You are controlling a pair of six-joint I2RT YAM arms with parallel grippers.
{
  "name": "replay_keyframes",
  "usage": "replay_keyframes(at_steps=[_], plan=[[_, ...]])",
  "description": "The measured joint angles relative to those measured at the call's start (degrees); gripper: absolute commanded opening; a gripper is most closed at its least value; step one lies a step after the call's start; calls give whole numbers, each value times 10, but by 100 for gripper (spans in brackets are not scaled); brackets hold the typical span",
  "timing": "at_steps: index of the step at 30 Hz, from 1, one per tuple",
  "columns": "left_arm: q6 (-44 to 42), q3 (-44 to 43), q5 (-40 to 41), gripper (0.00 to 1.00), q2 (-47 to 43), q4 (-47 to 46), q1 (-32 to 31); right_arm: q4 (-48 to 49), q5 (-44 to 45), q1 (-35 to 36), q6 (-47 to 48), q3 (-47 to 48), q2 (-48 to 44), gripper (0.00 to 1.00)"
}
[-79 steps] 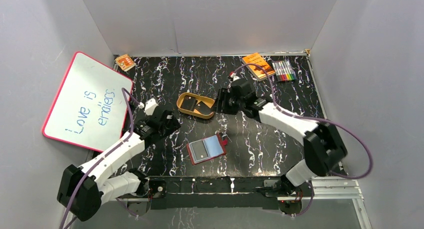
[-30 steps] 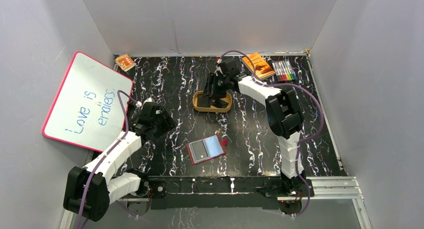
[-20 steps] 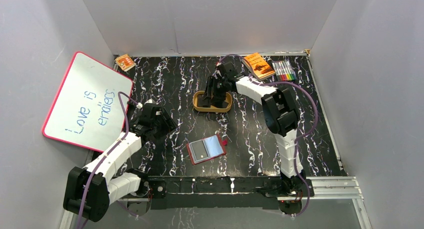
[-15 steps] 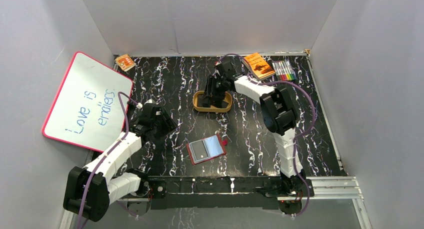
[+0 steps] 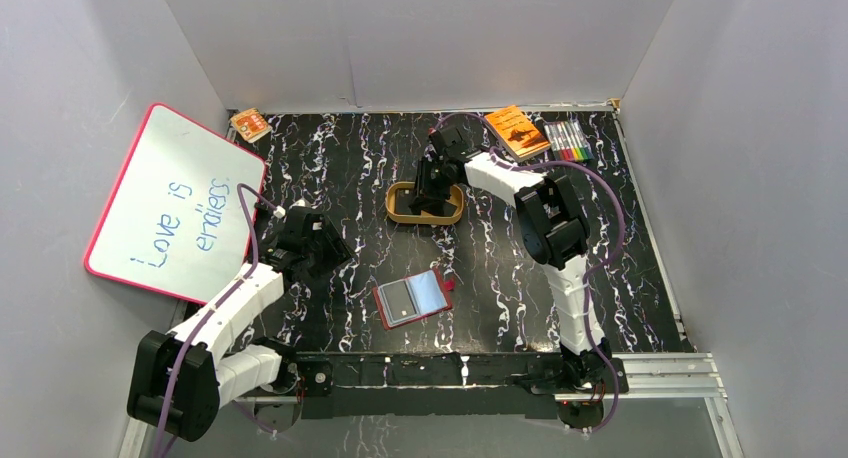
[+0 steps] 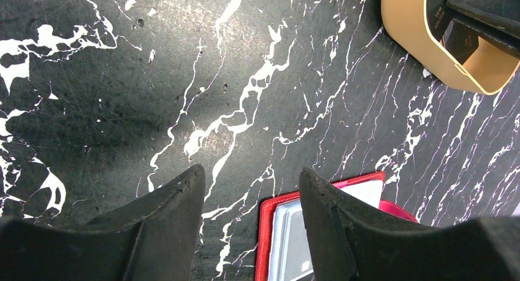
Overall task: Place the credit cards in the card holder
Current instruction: Pick up the credit card from the storage box.
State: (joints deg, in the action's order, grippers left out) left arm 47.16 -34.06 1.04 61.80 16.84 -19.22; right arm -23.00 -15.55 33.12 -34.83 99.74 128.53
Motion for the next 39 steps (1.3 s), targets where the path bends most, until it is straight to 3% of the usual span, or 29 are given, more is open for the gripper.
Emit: replay_keyframes(at_steps=[19,25,39], plan=[[0,0,1,54,0,5,0,65,-27,-17,-30,-70,-31,4],[0,0,2,53,0,5,0,77,-37,-26,-40,-95,-45,0],[0,0,4,53,0,14,0,102,-63,-46,-64,-148,-94,0]])
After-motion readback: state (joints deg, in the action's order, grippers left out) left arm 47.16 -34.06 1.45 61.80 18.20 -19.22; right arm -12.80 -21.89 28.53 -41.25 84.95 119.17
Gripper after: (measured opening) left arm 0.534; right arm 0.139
